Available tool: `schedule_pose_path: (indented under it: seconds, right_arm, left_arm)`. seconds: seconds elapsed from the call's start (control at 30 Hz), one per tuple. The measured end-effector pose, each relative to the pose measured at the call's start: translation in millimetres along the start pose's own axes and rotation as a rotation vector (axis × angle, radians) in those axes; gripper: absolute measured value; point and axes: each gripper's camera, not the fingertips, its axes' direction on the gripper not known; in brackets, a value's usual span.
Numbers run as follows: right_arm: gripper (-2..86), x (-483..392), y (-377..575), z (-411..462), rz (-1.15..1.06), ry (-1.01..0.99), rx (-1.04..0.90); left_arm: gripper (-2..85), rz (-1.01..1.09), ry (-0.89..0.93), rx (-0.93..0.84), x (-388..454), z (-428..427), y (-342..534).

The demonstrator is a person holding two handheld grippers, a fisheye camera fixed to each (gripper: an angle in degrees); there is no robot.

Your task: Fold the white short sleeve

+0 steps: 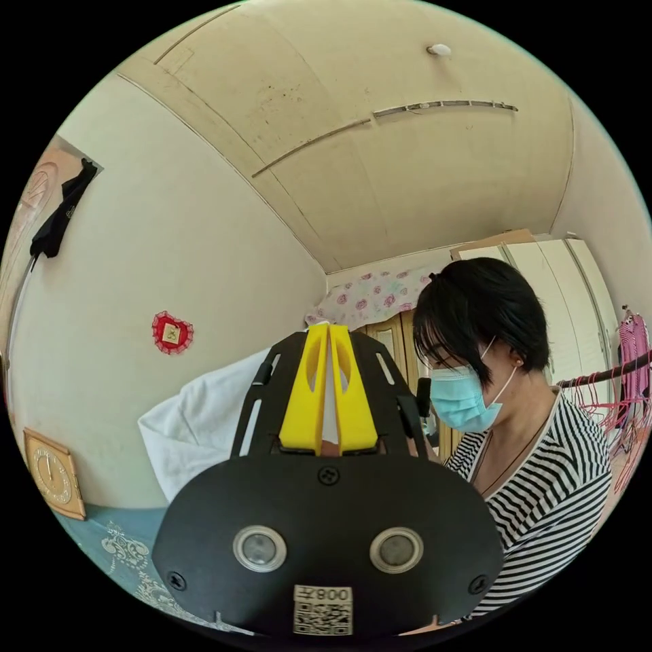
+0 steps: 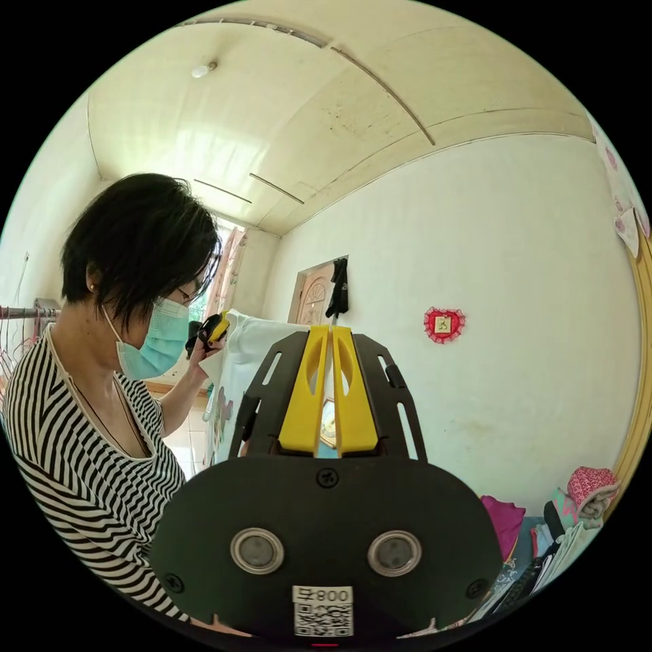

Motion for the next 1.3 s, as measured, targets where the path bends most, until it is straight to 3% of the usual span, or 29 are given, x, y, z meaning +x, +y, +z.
schedule_pose_path:
  seconds: [0.2, 0.47, 0.63, 0.83, 0.93, 1.07, 1.3]
  right_arm:
    - [0.5, 59, 78, 112, 0.047, 0.025, -0.068]
    - [0.5, 202, 236, 346, 0.168, 0.078, -0.327]
    - [0.6, 322, 423, 555, 0.3, 0.124, -0.645]
    - [0.4, 423, 710, 703, 0.638, 0.164, -1.012]
    - [0.5, 436, 839, 717, 0.802, 0.151, -1.086]
    - [1.5, 416, 959, 722, 0.853, 0.085, -1.134]
    - [5.8, 376, 1115, 791, 0.794, 0.123, -1.34]
  left_arm:
    - [0.1, -0.032, -0.09, -0.07, -73, 9, 4]
    - [0.4, -0.207, -0.305, -0.268, -263, 47, 75]
    - [0.9, -0.363, -0.495, -0.454, -399, 71, 178]
    - [3.4, -0.71, -0.687, -0.748, -546, 45, 371]
    - [5.2, -0.867, -0.689, -0.741, -567, -4, 447]
    - [7.9, -0.963, -0.708, -0.826, -561, -65, 516]
    - [10.2, -0.898, -0.701, -1.014, -545, -84, 568]
